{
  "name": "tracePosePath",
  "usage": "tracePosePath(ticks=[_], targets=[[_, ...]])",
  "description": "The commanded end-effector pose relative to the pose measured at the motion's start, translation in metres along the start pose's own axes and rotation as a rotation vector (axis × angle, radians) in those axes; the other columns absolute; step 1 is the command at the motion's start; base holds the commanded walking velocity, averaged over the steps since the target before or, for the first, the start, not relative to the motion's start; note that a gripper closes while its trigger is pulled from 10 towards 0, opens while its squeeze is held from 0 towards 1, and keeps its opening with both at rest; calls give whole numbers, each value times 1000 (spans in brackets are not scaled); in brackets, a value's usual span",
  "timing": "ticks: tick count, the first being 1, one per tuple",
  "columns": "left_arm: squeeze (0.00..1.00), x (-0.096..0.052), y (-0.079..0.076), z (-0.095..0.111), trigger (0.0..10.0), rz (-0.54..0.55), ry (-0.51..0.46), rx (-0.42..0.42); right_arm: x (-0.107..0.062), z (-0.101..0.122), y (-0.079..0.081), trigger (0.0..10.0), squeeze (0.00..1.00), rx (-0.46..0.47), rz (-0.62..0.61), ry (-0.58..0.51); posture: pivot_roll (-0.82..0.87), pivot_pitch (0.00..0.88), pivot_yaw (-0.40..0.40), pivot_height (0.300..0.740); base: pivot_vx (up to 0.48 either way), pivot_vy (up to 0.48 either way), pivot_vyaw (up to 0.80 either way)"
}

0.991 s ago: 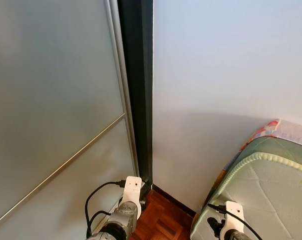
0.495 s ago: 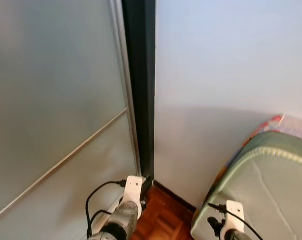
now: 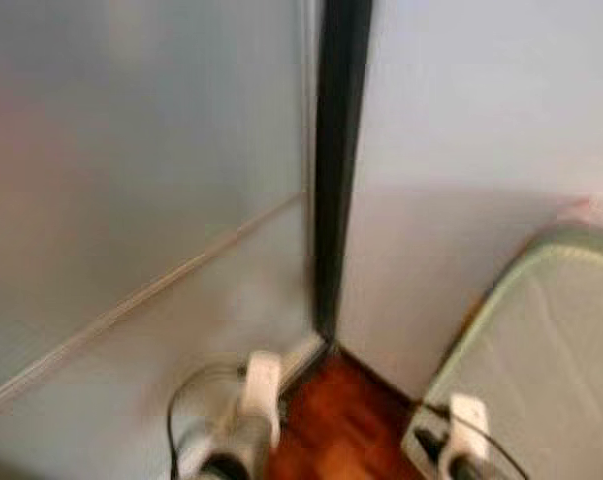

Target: Clean up the room

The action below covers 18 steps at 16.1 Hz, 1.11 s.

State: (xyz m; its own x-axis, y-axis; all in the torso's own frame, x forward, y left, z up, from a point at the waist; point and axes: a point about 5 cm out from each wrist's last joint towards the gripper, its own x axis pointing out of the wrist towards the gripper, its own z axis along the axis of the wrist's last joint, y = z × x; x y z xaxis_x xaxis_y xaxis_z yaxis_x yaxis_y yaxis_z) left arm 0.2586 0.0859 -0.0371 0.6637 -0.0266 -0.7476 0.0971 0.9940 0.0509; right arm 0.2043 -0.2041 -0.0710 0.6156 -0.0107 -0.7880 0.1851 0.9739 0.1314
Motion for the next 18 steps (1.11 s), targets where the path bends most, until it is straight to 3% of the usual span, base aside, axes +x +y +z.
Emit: tracePosePath(ticks=[1,13,18], targets=[[0,0,0,12,10000,1,-31,2,0,-7,3,10000,0,20,4,18,76,0,4,740,-266,0,0],[0,0,-1,11,10000,-2,-27,8,0,-7,2,10000,0,12,5,23,75,0,4,740,-264,0,0],[0,0,0,11,10000,-4,-24,10,0,-7,3,10000,0,13,9,25,86,0,-1,740,0,0,0]])
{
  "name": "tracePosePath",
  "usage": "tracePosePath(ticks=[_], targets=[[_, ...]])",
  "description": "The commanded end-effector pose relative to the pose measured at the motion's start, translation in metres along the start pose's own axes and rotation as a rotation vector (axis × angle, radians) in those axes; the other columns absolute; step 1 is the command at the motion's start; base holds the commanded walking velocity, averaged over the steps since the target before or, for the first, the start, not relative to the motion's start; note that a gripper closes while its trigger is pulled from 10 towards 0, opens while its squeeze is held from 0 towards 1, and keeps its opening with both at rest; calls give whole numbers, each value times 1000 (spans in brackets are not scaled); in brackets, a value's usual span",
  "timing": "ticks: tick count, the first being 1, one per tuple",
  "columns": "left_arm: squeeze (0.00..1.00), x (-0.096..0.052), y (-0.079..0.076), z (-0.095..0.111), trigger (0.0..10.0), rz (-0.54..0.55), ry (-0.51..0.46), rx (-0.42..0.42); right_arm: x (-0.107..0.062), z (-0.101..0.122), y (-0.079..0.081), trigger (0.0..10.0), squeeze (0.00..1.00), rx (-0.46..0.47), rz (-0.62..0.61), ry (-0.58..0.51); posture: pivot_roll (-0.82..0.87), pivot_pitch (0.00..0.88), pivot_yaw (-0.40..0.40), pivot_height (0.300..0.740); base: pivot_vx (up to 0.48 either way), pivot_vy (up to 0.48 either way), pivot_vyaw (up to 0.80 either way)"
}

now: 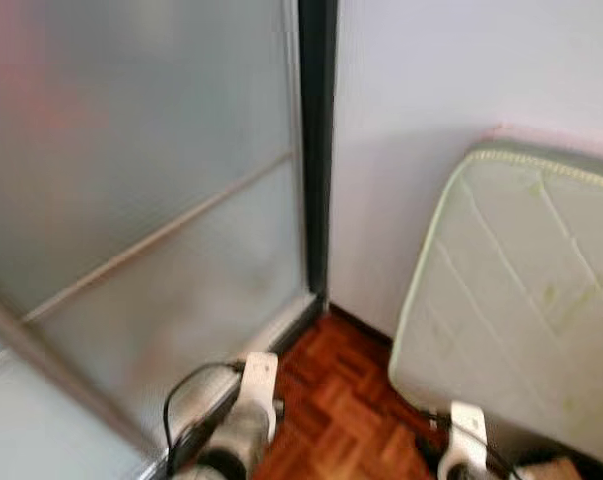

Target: Clean up the room

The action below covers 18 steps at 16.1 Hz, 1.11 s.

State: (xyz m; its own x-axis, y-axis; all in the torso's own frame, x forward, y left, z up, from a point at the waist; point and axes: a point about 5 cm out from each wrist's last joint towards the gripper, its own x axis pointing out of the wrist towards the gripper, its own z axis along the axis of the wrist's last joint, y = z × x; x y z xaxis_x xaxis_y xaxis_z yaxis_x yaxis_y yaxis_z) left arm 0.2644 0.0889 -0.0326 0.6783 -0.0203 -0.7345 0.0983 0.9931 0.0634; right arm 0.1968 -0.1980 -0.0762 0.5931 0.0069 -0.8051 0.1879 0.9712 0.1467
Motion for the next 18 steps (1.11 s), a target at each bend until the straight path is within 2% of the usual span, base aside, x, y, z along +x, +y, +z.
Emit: tracePosePath(ticks=[1,10,18], targets=[[0,0,-5,4,10000,-12,-5,-1,0,3,-1,10000,0,-1,-2,-6,86,0,-1,740,0,0,0],[0,0,-5,6,10000,-12,-7,0,0,4,-1,10000,0,-2,-4,0,85,0,-4,740,0,0,0],[0,0,-4,7,10000,-16,-17,13,0,3,0,10000,0,-30,8,21,79,0,6,740,0,0,-783]])
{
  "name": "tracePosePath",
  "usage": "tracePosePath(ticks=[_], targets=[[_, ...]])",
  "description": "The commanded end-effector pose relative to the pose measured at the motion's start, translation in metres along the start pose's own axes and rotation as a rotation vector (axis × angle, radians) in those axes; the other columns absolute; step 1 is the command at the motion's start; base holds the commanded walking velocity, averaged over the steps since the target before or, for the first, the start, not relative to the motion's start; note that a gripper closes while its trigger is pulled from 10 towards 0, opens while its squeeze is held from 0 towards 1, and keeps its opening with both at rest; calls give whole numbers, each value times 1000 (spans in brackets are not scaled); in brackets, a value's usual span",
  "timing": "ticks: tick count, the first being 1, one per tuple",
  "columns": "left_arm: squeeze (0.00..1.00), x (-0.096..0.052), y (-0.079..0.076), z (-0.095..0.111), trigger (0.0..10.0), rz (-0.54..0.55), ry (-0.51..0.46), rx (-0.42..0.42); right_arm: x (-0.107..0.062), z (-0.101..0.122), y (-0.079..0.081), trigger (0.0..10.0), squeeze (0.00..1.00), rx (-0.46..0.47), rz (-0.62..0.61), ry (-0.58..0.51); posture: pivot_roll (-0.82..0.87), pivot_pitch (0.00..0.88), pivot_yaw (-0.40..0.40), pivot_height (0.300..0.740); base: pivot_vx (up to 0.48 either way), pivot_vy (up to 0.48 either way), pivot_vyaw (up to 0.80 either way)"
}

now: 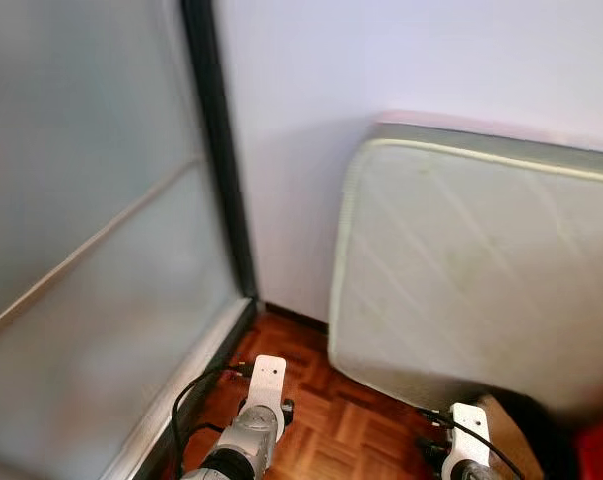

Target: Clean up the room

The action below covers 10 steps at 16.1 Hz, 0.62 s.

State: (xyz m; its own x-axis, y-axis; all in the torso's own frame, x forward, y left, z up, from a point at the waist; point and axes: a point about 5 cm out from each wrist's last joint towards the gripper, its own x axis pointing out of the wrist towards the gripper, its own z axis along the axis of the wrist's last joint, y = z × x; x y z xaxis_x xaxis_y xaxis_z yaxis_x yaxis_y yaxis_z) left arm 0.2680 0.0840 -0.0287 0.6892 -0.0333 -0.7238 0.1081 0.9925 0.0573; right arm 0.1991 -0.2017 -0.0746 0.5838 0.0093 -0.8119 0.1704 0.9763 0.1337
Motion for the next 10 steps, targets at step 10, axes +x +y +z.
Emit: tracePosePath(ticks=[10], targets=[[0,0,1,1,10000,-10,7,43,0,-1,3,10000,0,-15,11,16,77,0,10,740,0,0,-800]])
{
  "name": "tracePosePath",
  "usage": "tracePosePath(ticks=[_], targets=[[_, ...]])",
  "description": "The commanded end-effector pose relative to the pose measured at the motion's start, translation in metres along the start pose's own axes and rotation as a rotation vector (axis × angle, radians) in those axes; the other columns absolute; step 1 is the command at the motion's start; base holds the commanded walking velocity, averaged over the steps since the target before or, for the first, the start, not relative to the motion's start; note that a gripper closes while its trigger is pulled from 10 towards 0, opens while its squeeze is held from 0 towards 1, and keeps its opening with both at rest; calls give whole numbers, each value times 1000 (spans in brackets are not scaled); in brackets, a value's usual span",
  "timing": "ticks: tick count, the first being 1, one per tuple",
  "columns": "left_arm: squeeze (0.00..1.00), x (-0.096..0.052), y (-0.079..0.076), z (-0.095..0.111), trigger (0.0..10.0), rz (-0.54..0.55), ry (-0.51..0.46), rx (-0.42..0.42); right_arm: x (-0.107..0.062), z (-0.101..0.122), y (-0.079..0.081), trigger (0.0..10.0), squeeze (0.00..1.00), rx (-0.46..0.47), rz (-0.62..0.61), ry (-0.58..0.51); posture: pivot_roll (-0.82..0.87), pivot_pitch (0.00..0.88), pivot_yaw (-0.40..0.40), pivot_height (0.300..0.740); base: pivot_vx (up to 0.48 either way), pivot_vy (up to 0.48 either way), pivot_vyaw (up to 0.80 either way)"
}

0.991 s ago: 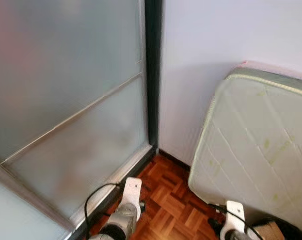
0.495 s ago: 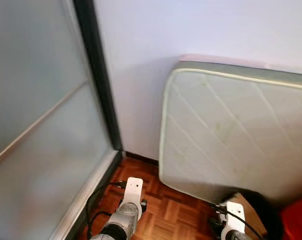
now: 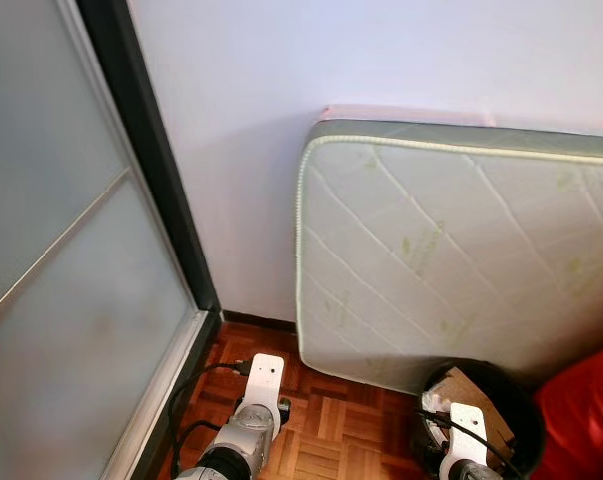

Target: Clean up the room

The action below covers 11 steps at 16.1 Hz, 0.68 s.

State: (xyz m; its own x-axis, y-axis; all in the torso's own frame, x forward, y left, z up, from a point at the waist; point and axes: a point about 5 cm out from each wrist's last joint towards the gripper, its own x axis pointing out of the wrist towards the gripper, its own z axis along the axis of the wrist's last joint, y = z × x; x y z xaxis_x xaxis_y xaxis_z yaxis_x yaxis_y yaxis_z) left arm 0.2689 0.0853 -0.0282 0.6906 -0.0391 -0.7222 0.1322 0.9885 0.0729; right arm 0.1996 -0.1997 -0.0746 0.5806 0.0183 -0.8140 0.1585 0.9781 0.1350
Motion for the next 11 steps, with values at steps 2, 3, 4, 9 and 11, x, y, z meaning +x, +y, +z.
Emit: tracePosePath(ticks=[2,3,4,9,11], targets=[[0,0,0,0,10000,-5,9,2,0,-1,1,10000,0,-6,4,11,78,0,9,740,0,-182,-800],[0,0,0,0,10000,-4,10,-6,0,-1,1,10000,0,-6,4,11,78,0,9,740,0,0,-800],[0,0,0,0,10000,-4,11,-6,0,-1,1,10000,0,-6,4,11,78,0,9,740,0,0,-800],[0,0,1,0,10000,-9,16,3,0,-1,1,10000,0,-9,3,12,77,0,13,740,0,0,-800],[0,0,1,0,10000,-9,16,3,0,-1,1,10000,0,-8,2,12,76,0,14,740,0,0,-800]])
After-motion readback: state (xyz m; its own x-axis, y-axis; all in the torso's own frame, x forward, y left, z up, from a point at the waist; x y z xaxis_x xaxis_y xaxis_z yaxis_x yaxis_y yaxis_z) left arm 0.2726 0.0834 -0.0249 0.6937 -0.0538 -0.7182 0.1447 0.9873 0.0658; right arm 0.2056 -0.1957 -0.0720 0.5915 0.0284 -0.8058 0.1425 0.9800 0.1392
